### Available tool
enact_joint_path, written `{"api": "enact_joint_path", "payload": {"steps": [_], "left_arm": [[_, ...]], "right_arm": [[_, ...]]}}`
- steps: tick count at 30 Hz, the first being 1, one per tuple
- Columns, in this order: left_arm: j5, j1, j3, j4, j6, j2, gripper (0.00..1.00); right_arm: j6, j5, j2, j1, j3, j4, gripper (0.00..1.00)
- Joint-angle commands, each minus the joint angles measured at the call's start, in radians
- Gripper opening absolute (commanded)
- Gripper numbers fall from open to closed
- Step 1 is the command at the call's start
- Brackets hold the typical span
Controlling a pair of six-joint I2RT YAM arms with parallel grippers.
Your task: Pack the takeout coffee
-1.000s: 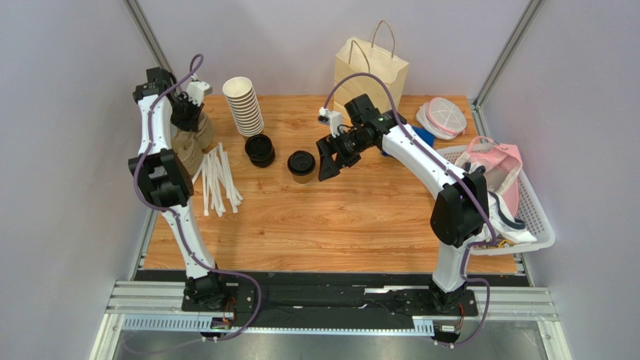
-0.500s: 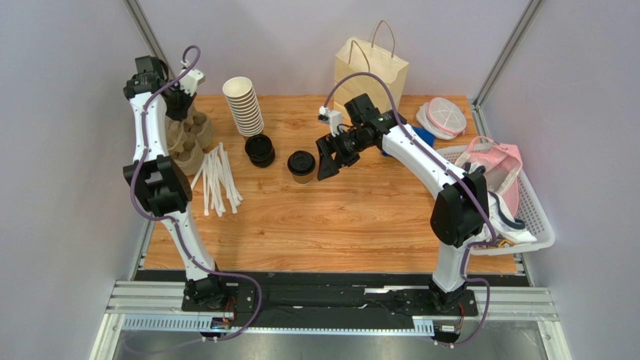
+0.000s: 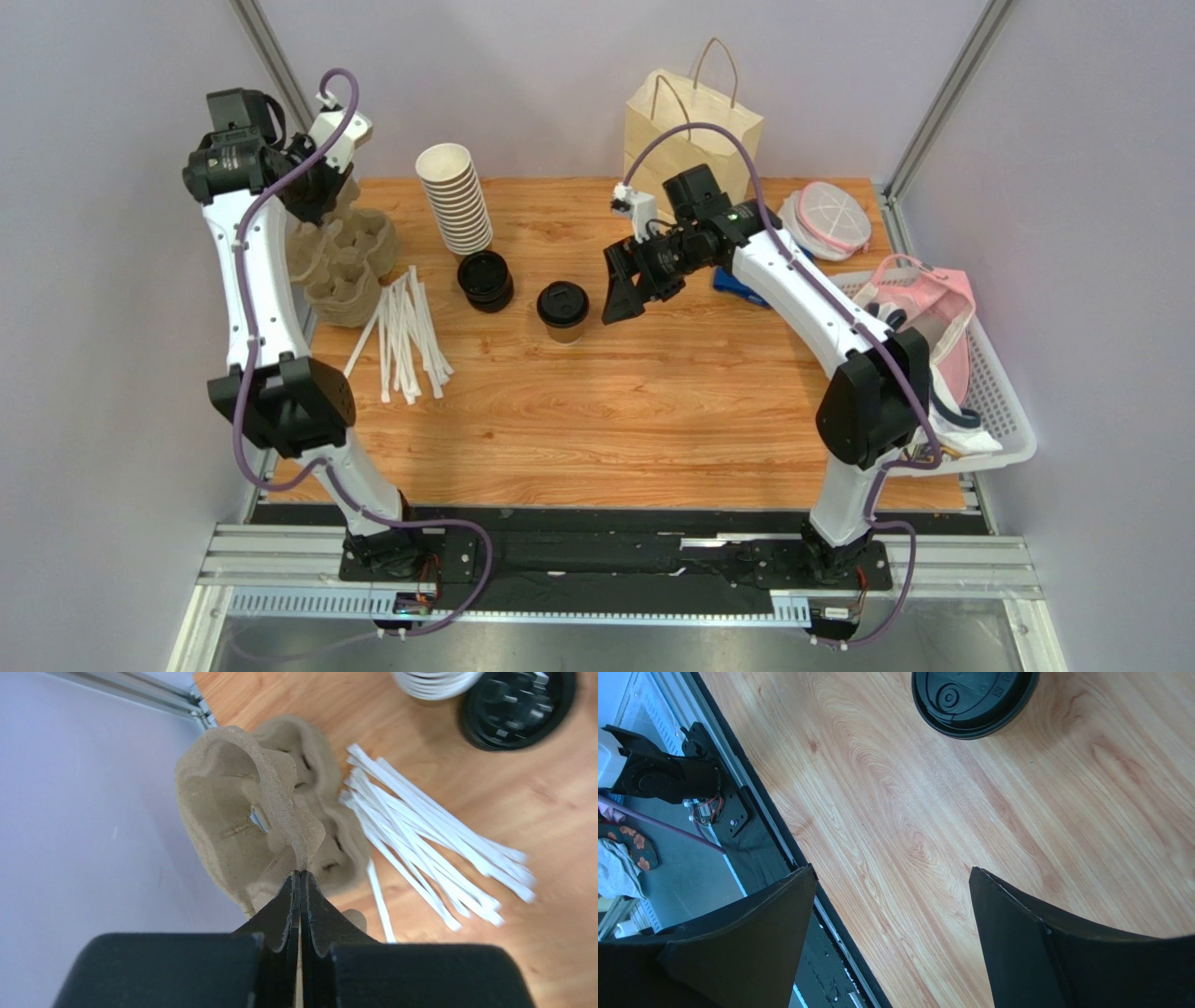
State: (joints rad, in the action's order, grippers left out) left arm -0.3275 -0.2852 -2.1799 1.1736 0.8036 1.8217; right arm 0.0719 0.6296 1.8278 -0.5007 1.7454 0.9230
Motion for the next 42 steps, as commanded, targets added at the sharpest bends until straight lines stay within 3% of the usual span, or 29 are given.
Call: {"api": "enact_joint_path", "payload": {"steps": [1, 5, 7, 13, 19, 22, 29, 34, 38, 39, 40, 42], "left_arm": [[-0.131, 0.021, 0.107, 0.182, 0.091, -0.201, 0.00], [-0.214, 0.116, 0.270, 0.336, 0.210, -0.346, 0.00], [-0.185, 0.190, 0.423, 0.311, 0.207, -0.442, 0.00], [-0.153, 0.455, 0.747, 0.100, 0.059, -0.587, 0.00], [-0.078, 0.703, 0.975, -0.115, -0.001, -0.591, 0.00], [-0.018, 0.768, 1.060, -0.222, -0.030, -0.556, 0.00], [0.179, 0.827, 1.259, -0.486, 0.014, -0.532, 0.00], [0.255, 0.825, 1.333, -0.535, 0.002, -0.487, 0.00], [0.239, 0.824, 1.353, -0.502, -0.006, -0.473, 0.02], [0.214, 0.821, 1.342, -0.487, -0.010, -0.475, 0.06], [0.199, 0.819, 1.335, -0.451, -0.018, -0.478, 0.20], [0.127, 0.807, 1.300, -0.408, -0.040, -0.510, 0.35]], "right_arm": [[-0.018, 0.015, -0.104, 0.050, -0.033, -0.021, 0.86], [-0.018, -0.007, -0.177, 0.090, -0.075, -0.024, 0.89], [-0.020, -0.022, -0.200, 0.109, -0.093, -0.033, 0.90], [-0.011, -0.073, -0.282, 0.136, -0.167, -0.039, 0.92], [-0.021, -0.082, -0.308, 0.140, -0.248, -0.061, 0.92], [-0.037, -0.059, -0.288, 0.139, -0.267, -0.082, 0.92], [-0.060, 0.019, -0.214, 0.110, -0.271, -0.105, 0.91], [-0.061, -0.008, -0.144, 0.045, -0.267, -0.142, 0.88], [-0.052, -0.014, -0.050, -0.004, -0.199, -0.157, 0.86], [-0.052, -0.016, -0.018, -0.007, -0.179, -0.159, 0.86], [-0.050, -0.018, 0.002, -0.013, -0.163, -0.161, 0.86], [-0.050, -0.025, 0.039, -0.024, -0.120, -0.170, 0.86]]}}
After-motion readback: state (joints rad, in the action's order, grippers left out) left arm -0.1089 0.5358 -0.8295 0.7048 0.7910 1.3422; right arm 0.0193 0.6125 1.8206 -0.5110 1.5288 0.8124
